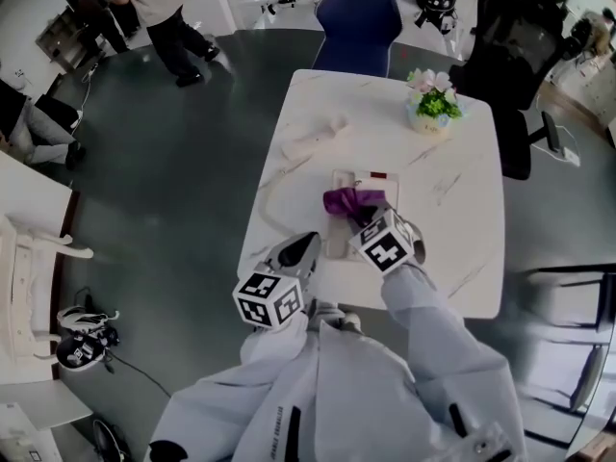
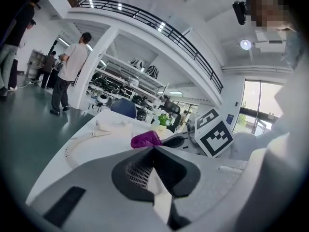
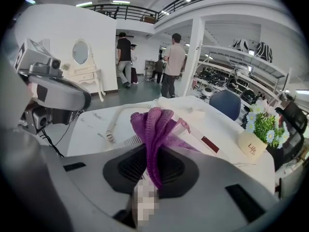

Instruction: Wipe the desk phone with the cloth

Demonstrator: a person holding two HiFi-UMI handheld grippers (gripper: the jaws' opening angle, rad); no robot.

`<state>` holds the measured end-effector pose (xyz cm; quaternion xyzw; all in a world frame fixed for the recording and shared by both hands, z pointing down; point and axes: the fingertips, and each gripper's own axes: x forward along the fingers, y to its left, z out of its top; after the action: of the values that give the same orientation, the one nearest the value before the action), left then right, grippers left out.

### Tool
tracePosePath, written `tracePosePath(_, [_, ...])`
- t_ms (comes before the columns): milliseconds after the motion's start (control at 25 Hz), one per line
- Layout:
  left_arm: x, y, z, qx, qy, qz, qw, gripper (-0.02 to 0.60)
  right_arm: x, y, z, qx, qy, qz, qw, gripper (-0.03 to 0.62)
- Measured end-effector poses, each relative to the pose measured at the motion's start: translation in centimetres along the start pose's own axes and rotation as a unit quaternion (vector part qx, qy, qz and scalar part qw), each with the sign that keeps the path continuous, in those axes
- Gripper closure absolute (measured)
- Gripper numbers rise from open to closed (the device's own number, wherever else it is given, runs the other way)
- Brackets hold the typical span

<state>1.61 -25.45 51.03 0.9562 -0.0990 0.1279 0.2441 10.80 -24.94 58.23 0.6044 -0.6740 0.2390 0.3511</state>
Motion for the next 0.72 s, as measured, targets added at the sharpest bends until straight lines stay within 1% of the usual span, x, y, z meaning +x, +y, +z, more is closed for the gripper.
tracePosePath(240, [-0.8, -0.1, -0.2, -0.001, -0.004, 0.004, 1.0, 0.583, 0.0, 0.7, -0.3, -0.01, -0.001, 0.0, 1.0, 0.556])
tracePosePath(400, [-1.1, -0.4, -0.2, -0.001, -0.005, 0.005, 1.0, 0.583, -0.5, 1.5, -0.9, -0.008, 0.013, 0.008, 1.0, 0.556])
tracePosePath(720, [-1.2, -1.3, -0.7, -0.002, -0.003, 0.0, 1.0, 0.584, -0.8, 2.9, -1.6, -0.011, 0.013, 0.021, 1.0, 0.556])
